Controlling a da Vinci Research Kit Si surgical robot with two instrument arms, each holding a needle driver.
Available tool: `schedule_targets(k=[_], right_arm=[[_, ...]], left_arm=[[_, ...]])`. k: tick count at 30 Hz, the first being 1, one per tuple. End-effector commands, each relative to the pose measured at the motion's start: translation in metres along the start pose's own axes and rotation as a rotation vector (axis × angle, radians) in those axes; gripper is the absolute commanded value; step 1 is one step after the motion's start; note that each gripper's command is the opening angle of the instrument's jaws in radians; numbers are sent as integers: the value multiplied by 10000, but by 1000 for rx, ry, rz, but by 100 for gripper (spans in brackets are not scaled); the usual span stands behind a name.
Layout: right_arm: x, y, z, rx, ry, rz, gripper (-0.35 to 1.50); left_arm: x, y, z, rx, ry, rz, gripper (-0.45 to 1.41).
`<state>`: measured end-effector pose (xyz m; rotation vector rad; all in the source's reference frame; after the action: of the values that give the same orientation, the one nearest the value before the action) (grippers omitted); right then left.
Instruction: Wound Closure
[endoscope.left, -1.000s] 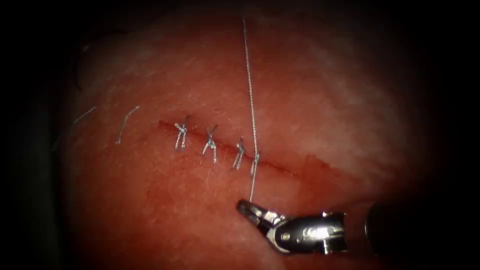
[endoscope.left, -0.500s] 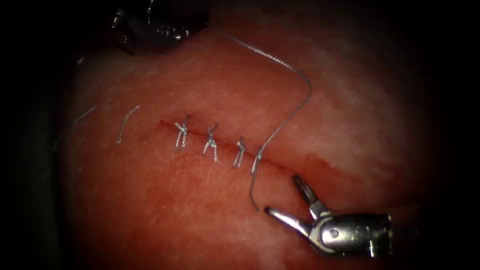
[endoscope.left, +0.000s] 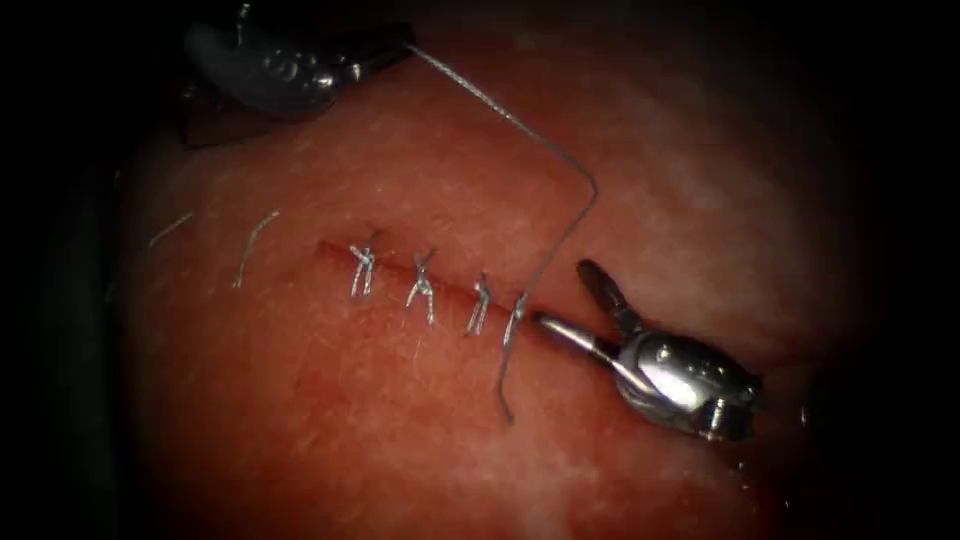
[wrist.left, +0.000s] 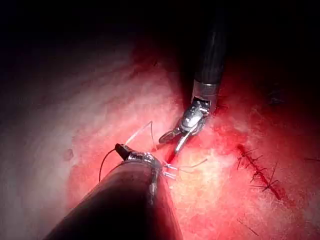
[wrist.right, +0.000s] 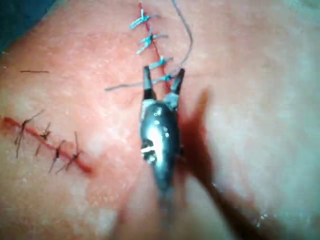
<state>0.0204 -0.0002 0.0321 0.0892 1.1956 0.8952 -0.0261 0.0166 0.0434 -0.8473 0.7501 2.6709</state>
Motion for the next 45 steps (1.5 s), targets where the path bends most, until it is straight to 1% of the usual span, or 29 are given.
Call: schedule_targets(k=[1, 2, 9, 15, 23, 31, 34, 40, 42, 43, 45], right_arm=[[-12, -4, 14, 14, 1, 23, 133], [-12, -3, 24, 22, 3, 22, 133], [-20, -8, 60, 43, -19, 13, 133], [-25, -10, 76, 47, -26, 8, 133], [-24, -5, 77, 58, -35, 7, 133], [-23, 0, 83, 56, -43, 6, 133], [-24, -1, 86, 55, -42, 6, 133], [-28, -4, 89, 61, -46, 2, 128], [-30, -3, 89, 61, -52, 0, 125], [-32, -2, 89, 62, -51, -2, 118], [-32, -2, 89, 62, -51, -2, 115]], left_arm=[[6, 9, -3, 3, 0, 1, -45], [10, 8, -7, 3, 0, 4, -45], [18, 12, -18, 7, 4, 15, -45], [25, 14, -27, 3, 12, 19, -45], [30, 16, -34, 4, 16, 24, -45], [46, 24, -56, 4, 28, 36, -45], [48, 25, -59, 3, 28, 41, -45], [47, 25, -58, 3, 29, 42, -45], [47, 26, -58, 4, 30, 42, -45], [48, 27, -59, 4, 30, 43, -45], [48, 27, -60, 7, 31, 42, -45]])
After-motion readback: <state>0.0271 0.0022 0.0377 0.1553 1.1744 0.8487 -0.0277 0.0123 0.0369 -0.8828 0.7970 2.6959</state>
